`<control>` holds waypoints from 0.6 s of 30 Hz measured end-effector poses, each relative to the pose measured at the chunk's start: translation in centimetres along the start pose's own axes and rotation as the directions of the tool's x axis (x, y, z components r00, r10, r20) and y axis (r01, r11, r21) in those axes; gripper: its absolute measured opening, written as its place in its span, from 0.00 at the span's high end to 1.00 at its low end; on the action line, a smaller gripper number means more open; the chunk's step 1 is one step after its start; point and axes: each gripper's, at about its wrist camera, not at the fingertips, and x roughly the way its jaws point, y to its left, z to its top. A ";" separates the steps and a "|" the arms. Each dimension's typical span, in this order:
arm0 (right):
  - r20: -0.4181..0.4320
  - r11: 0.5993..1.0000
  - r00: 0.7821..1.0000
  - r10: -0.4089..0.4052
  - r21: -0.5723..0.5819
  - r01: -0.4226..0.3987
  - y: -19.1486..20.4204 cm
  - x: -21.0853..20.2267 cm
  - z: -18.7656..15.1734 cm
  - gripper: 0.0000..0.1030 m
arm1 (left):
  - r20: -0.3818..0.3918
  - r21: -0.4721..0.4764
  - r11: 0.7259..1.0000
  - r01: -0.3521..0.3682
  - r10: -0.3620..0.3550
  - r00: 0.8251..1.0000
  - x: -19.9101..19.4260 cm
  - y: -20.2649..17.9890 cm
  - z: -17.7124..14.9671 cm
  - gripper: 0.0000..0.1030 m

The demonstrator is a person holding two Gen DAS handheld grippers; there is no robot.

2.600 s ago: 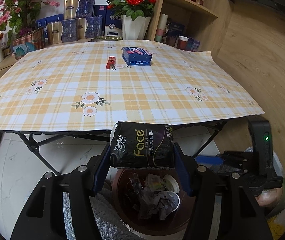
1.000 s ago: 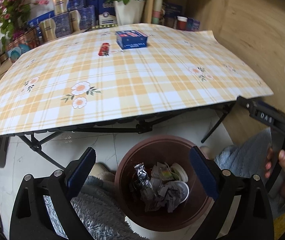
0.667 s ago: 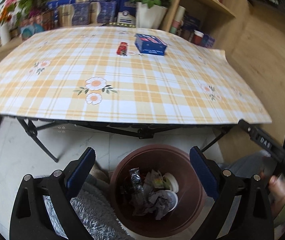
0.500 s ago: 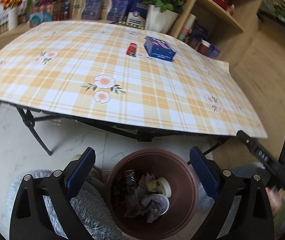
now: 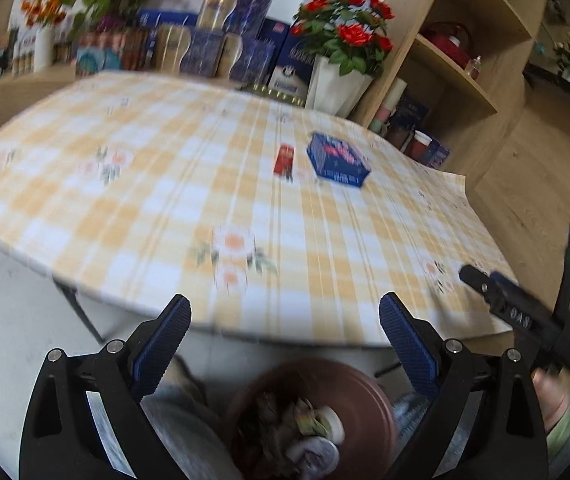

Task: Collect trash
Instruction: 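Move both tools back over the table toward the blue box and lighter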

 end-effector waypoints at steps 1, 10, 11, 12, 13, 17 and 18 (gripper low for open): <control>-0.001 1.000 1.000 0.015 -0.011 -0.015 0.5 1.0 1.3 0.06 | 0.011 0.011 1.000 -0.002 0.002 1.000 0.2 0.1 0.6 0.10; -0.060 0.995 0.996 0.064 -0.079 -0.069 5.4 10.2 9.1 0.06 | 0.067 -0.005 0.998 -0.064 0.064 0.996 2.7 2.8 4.9 0.10; -0.072 0.994 0.995 0.066 -0.078 -0.071 5.9 11.5 9.7 0.06 | 0.075 -0.013 0.997 -0.081 0.082 0.994 2.9 3.2 5.0 0.10; -0.082 0.995 0.995 0.061 -0.076 -0.068 6.4 12.7 10.2 0.06 | 0.079 -0.021 0.995 -0.096 0.098 0.992 3.2 3.6 5.1 0.10; -0.087 0.995 0.995 0.058 -0.075 -0.064 6.8 13.5 10.6 0.06 | 0.081 -0.027 0.994 -0.105 0.106 0.991 3.4 4.0 5.1 0.10; -0.119 0.996 0.991 0.064 -0.048 -0.070 8.2 17.4 12.4 0.06 | 0.105 -0.042 0.990 -0.137 0.140 0.984 3.6 4.9 4.8 0.10; -0.123 0.997 0.990 0.064 -0.041 -0.070 8.5 18.1 12.8 0.06 | 0.119 -0.048 0.989 -0.139 0.143 0.983 3.4 5.1 4.7 0.10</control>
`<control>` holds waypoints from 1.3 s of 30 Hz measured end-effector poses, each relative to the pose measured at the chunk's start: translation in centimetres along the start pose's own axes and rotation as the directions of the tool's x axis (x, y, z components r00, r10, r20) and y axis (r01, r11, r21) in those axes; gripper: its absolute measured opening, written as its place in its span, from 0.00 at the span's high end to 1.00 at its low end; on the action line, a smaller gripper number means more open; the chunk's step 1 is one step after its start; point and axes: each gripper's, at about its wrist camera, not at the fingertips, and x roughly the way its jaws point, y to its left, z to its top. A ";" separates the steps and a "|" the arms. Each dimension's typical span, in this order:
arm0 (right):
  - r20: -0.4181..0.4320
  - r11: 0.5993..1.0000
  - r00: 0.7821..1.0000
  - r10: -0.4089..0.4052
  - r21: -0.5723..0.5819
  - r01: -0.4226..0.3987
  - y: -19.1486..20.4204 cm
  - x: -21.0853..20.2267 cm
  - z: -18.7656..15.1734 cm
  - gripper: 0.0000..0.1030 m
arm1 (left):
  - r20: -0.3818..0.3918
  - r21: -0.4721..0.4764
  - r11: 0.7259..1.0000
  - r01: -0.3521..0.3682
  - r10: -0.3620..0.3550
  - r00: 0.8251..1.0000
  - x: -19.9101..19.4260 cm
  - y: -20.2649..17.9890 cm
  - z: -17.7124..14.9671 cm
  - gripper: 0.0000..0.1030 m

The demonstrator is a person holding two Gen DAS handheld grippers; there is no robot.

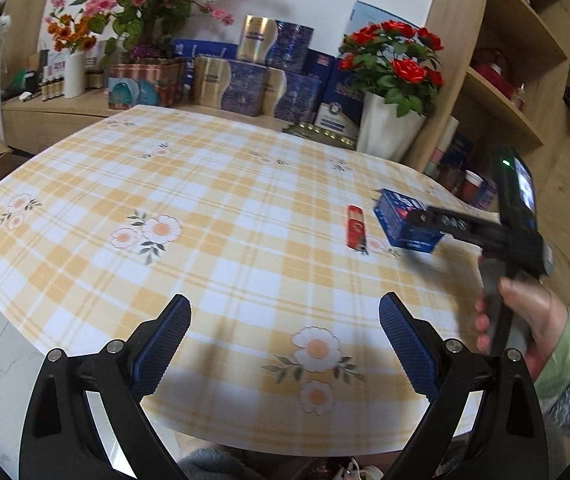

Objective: Collect trash

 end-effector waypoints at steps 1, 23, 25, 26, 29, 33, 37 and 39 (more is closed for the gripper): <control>-0.005 1.000 1.000 -0.004 0.007 0.004 0.2 0.7 0.4 0.06 | 0.010 -0.007 1.000 0.002 -0.002 1.000 -0.2 0.2 0.0 0.10; 0.091 0.995 0.996 -0.021 -0.098 0.030 -1.8 -3.4 -4.1 0.23 | -0.035 -0.044 0.999 0.009 -0.011 0.999 1.2 0.4 -0.3 0.10; 0.094 0.998 0.996 -0.005 -0.066 0.011 -2.8 -5.3 -4.9 0.23 | -0.051 -0.013 0.999 0.045 -0.045 0.998 1.7 -0.3 0.2 0.10; 0.105 0.999 0.994 0.018 -0.044 -0.013 -3.4 -6.2 -5.2 0.23 | -0.054 0.020 0.998 0.057 -0.055 0.997 2.1 -1.0 0.6 0.11; 0.145 0.998 0.987 0.064 0.020 -0.067 -5.1 -9.1 -6.6 0.23 | -0.068 0.098 0.991 0.086 -0.080 0.995 3.3 -3.5 2.0 0.16; 0.158 0.993 0.986 0.049 0.096 -0.065 -7.2 -11.8 -8.1 0.23 | -0.137 0.109 0.976 0.188 -0.173 0.975 7.2 -6.7 4.8 0.32; 0.189 0.977 0.981 0.036 0.201 -0.075 -9.8 -14.1 -9.6 0.23 | -0.181 0.180 0.970 0.163 -0.130 0.975 11.9 -9.2 6.5 0.36; 0.198 0.973 0.980 0.025 0.222 -0.070 -10.7 -14.7 -10.3 0.23 | -0.212 0.199 0.972 0.127 -0.083 0.974 14.6 -9.8 7.1 0.37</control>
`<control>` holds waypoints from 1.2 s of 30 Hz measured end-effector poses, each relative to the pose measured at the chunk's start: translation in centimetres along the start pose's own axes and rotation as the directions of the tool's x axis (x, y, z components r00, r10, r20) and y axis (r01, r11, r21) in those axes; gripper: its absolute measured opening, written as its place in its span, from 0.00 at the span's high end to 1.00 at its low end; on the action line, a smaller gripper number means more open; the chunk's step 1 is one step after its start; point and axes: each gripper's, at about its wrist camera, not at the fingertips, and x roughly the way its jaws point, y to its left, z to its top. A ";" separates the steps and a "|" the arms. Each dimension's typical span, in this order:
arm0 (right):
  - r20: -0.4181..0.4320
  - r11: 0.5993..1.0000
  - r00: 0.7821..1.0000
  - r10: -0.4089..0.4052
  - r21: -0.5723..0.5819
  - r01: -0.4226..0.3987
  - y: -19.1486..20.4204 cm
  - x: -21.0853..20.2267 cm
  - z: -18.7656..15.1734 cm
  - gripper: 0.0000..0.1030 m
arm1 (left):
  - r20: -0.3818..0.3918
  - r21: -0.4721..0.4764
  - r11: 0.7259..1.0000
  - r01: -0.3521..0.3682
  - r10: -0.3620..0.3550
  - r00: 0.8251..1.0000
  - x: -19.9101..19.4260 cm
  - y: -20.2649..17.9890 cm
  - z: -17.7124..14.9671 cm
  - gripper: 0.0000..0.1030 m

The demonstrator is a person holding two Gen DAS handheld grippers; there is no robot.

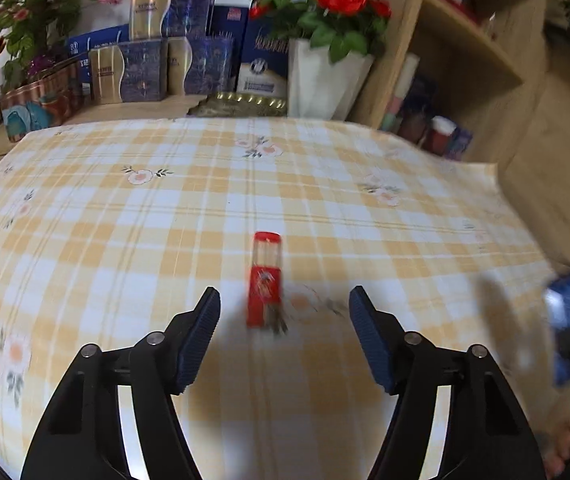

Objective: Collect trash

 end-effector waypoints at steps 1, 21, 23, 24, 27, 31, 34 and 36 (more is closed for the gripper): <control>0.005 1.000 1.000 -0.004 -0.002 0.004 -0.2 -0.1 -0.1 0.23 | -0.014 0.004 1.000 -0.013 0.013 1.000 0.8 0.0 0.3 0.38; -0.023 0.997 0.999 0.045 -0.065 -0.047 1.7 -1.3 -2.7 0.23 | -0.106 0.173 0.978 -0.117 0.136 0.985 1.1 -1.5 -1.3 0.78; -0.021 0.996 0.999 0.046 -0.072 -0.047 1.9 -2.2 -3.2 0.23 | -0.100 0.173 0.979 -0.110 0.129 0.987 -0.3 -1.7 -1.8 0.78; -0.022 0.996 0.999 0.044 -0.073 -0.046 1.9 -2.6 -3.5 0.23 | -0.097 0.171 0.979 -0.108 0.126 0.987 -0.9 -1.9 -2.1 0.78; -0.033 0.996 0.999 0.034 -0.078 -0.036 1.8 -3.9 -4.5 0.23 | -0.082 0.165 0.982 -0.090 0.105 0.991 -3.8 -2.3 -3.2 0.78; -0.048 0.996 0.999 0.024 -0.090 -0.028 2.0 -5.6 -6.0 0.23 | -0.066 0.168 0.983 -0.069 0.081 0.995 -7.0 -3.3 -4.8 0.78; -0.051 0.994 0.998 0.022 -0.105 -0.028 2.3 -7.2 -7.2 0.23 | -0.056 0.168 0.985 -0.048 0.058 0.997 -9.5 -4.1 -6.3 0.78; -0.056 0.993 0.998 0.022 -0.112 -0.028 2.5 -7.8 -7.8 0.23 | -0.049 0.162 0.986 -0.028 0.037 0.998 -11.2 -4.7 -7.3 0.78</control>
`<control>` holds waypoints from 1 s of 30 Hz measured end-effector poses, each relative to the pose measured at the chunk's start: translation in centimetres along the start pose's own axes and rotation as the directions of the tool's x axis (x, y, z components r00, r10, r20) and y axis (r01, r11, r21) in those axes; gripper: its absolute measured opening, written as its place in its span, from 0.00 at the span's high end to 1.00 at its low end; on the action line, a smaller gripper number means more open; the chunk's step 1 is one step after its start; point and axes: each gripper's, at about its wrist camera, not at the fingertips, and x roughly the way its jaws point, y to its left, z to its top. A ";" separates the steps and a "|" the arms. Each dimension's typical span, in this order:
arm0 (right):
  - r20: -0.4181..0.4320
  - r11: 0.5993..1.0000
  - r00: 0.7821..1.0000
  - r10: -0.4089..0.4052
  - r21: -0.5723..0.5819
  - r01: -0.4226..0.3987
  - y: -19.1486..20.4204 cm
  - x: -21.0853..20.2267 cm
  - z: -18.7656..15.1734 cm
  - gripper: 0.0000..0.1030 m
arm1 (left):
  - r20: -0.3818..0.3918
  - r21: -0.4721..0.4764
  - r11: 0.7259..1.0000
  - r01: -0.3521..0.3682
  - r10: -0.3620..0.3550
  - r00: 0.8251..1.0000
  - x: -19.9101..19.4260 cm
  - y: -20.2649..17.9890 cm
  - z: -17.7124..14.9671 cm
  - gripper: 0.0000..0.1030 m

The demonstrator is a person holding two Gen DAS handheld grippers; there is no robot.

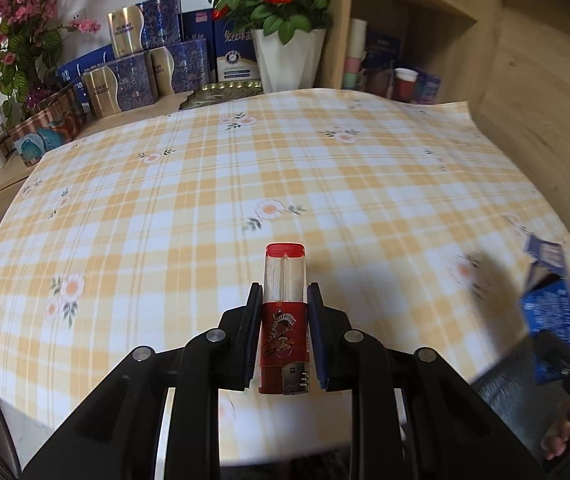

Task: Collect trash
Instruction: 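Drop the blue box and red lighter into the bin with both tools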

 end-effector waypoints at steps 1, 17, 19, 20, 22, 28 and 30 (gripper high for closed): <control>-0.006 1.000 1.000 0.004 -0.004 -0.004 0.2 -0.4 -0.4 0.23 | 0.004 -0.005 1.000 0.009 -0.009 1.000 -0.7 -0.3 -0.4 0.78; -0.306 0.975 0.944 0.123 -0.139 -0.173 5.2 1.5 -9.2 0.23 | 0.049 -0.122 0.989 0.084 -0.079 0.996 -8.4 -2.4 -10.3 0.78; -0.357 0.974 0.927 0.114 -0.142 -0.175 5.3 2.5 -10.3 0.23 | 0.044 -0.131 0.989 0.075 -0.069 0.997 -8.7 -2.0 -11.2 0.78; -0.379 0.975 0.918 0.115 -0.132 -0.176 5.2 3.0 -10.7 0.23 | 0.041 -0.137 0.988 0.072 -0.067 0.997 -8.8 -1.8 -11.5 0.78; -0.400 0.976 0.906 0.136 -0.102 -0.192 5.0 3.6 -10.9 0.22 | 0.034 -0.149 0.987 0.066 -0.062 0.998 -8.9 -1.4 -12.2 0.78; -0.413 0.979 0.896 0.161 -0.049 -0.198 5.1 4.6 -11.1 0.12 | 0.028 -0.158 0.985 0.062 -0.059 0.998 -8.9 -0.9 -13.1 0.78; -0.403 0.981 0.903 0.146 -0.061 -0.185 5.1 4.4 -11.0 0.12 | 0.025 -0.150 0.986 0.065 -0.062 0.998 -8.8 -1.1 -13.3 0.78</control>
